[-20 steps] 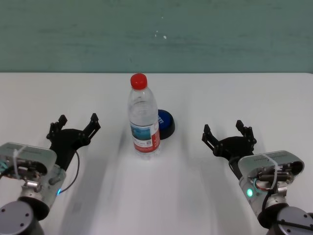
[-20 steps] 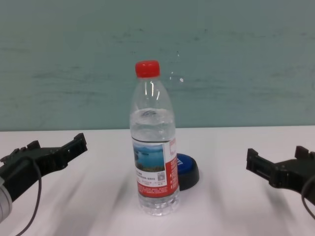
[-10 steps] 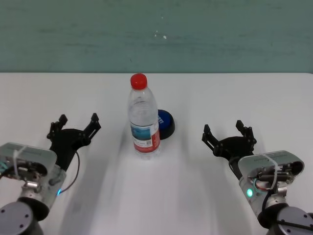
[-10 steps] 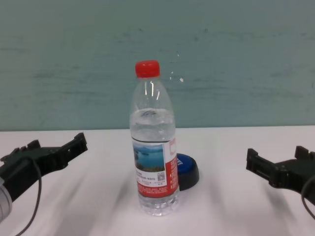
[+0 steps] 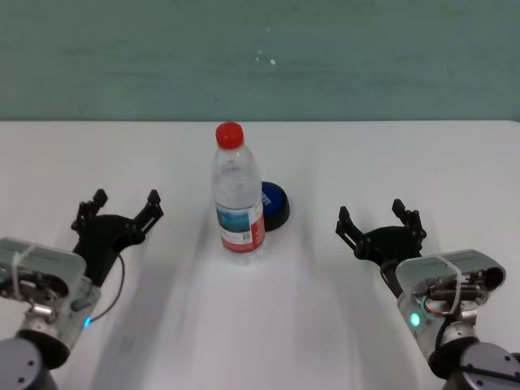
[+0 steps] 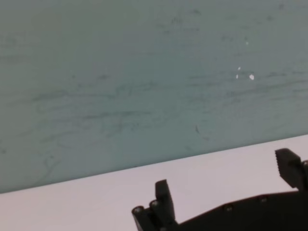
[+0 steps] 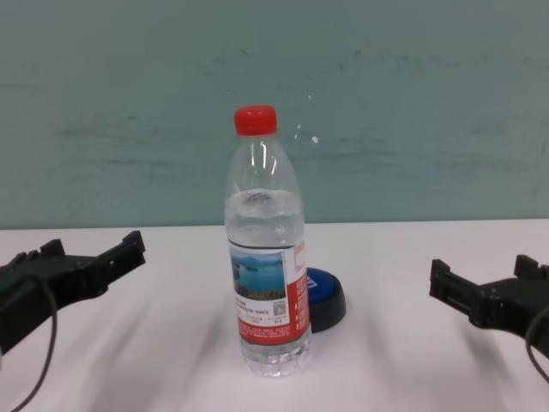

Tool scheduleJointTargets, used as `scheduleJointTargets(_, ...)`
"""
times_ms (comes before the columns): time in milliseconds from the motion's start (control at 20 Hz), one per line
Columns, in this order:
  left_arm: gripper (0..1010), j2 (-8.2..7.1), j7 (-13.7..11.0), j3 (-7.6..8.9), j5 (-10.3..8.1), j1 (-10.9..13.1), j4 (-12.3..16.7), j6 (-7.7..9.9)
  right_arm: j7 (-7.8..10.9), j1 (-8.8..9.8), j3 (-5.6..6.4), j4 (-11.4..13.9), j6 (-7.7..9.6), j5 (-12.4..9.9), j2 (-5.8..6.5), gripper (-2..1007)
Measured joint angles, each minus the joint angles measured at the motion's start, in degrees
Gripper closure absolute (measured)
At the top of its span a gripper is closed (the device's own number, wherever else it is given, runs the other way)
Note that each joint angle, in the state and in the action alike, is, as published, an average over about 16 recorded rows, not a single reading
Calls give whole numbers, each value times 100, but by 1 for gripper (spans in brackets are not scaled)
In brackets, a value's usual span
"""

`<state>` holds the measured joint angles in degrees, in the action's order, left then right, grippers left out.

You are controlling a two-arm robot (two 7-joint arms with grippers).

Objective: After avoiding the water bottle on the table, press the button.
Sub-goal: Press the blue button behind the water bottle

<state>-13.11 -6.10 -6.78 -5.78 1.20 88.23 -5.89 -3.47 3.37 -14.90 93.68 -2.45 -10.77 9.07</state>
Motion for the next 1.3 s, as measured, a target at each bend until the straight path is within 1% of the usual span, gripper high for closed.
scheduleJointTargets(200,10,-51,-146,90,59,-27,-42,-53,0,0,0,0,0,0,0,1)
scheduleJointTargets(400,10,-129,-318,172,108,-108,-144,-99,0,0,0,0,0,0,0,1)
scheduleJointTargets(800,10,-316,-661,245,167,-437,-509,-109,0,0,0,0,0,0,0,1)
scheduleJointTargets(1100,10,-432,-872,246,115,-613,-692,-112,0,0,0,0,0,0,0,1)
scheduleJointTargets(1300,10,-525,-1003,265,15,-586,-670,-117,0,0,0,0,0,0,-1,1)
